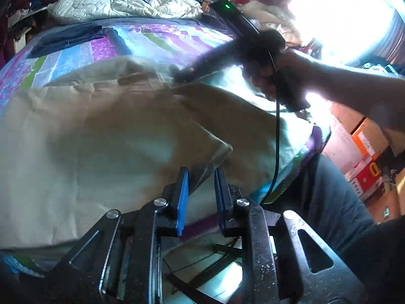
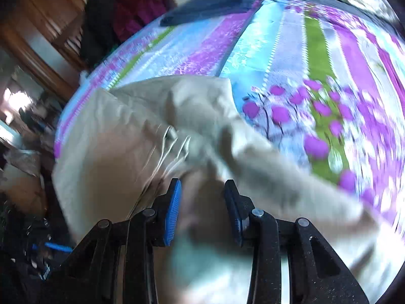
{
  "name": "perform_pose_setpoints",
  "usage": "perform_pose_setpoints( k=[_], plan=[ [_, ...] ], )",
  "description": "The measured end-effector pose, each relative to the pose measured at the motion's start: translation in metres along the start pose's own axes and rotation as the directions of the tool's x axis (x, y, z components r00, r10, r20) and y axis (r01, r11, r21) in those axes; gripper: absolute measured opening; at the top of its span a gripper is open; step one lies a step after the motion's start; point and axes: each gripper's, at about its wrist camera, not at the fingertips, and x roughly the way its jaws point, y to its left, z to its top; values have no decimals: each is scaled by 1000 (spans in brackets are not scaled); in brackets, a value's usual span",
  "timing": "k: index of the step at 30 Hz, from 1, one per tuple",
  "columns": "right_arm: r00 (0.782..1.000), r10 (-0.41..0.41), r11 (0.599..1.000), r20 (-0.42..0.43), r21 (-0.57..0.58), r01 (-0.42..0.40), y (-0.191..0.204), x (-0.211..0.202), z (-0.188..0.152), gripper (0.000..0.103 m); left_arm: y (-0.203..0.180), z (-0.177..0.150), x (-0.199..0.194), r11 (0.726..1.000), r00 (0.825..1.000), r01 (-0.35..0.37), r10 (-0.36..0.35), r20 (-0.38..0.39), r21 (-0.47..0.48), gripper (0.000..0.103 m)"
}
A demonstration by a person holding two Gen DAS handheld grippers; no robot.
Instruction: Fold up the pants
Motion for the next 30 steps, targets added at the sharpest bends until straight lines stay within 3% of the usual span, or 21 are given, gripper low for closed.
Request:
perform_pose_setpoints(
  k=[2, 4, 6, 9, 10, 11, 12, 13, 15, 16, 18, 19, 20, 22, 24, 26, 27, 30],
  plan=[
    [990, 109, 992, 87, 48, -114, 4, -18, -14, 47, 12, 1, -20, 996, 999, 50, -48, 26, -79, 22],
    [977, 150, 985, 150, 57, -160, 11, -21, -18, 61, 30, 5, -33, 990, 998, 21, -12, 67, -137, 22],
    [982, 130, 989, 140, 54, -139, 21, -4, -10, 69, 45, 12, -31, 982, 994, -41, 58, 88, -187, 22],
    [994, 74, 994, 78, 80, -80, 20, 29, 4, 69, 58, 25, -18, 966, 991, -30, 62, 117, -258, 22],
    [996, 72, 991, 61, 110, -79, 24, 45, 11, 62, 60, 24, -11, 963, 992, -17, 50, 116, -271, 22],
    [996, 72, 990, 56, 117, -78, 29, 50, 12, 32, 59, 26, -2, 961, 993, -5, 37, 111, -275, 22],
    [997, 46, 994, 61, 96, -52, 33, 52, 15, 18, 58, 26, 7, 962, 995, 4, 23, 97, -274, 22],
    [995, 29, 997, 91, 66, -35, 41, 46, 18, 10, 55, 23, 13, 963, 997, 6, 16, 78, -271, 22],
    [985, 30, 999, 169, 36, -37, 48, 32, 20, 6, 42, 13, 31, 964, 999, 29, -23, 25, -264, 22],
    [989, -3, 999, 151, 43, -3, 44, 37, 21, 6, 35, 10, 39, 969, 999, 43, -43, 9, -245, 22],
    [992, -119, 993, 50, 24, 118, 40, 54, 19, 20, 19, -1, 50, 985, 1000, 24, -26, -11, -173, 22],
    [987, -153, 988, 43, 10, 153, 40, 52, 17, 24, 17, -4, 50, 988, 1000, 16, -16, 1, -154, 22],
    [980, -188, 982, 72, 15, 187, 43, 42, 16, 32, 18, -3, 47, 986, 1000, 24, -25, -1, -164, 21],
    [950, -270, 963, 159, 45, 266, 47, 16, 13, 37, 30, 0, 26, 975, 1000, 27, -26, 8, -219, 21],
    [911, -319, 948, 261, 73, 311, 61, -15, 11, 38, 47, -1, -19, 972, 993, -28, 55, 108, -233, 22],
    [931, -201, 979, 305, 19, 205, 88, -27, 24, 41, 74, -11, -60, 949, 974, -96, 151, 168, -301, 36],
    [947, -130, 987, 293, -51, 151, 111, -22, 36, 41, 90, -16, -73, 929, 966, -116, 187, 177, -352, 38],
    [980, 51, 974, 192, -225, -7, 180, 21, 72, 41, 145, -44, -99, 831, 956, -105, 236, 176, -546, 38]
  ],
)
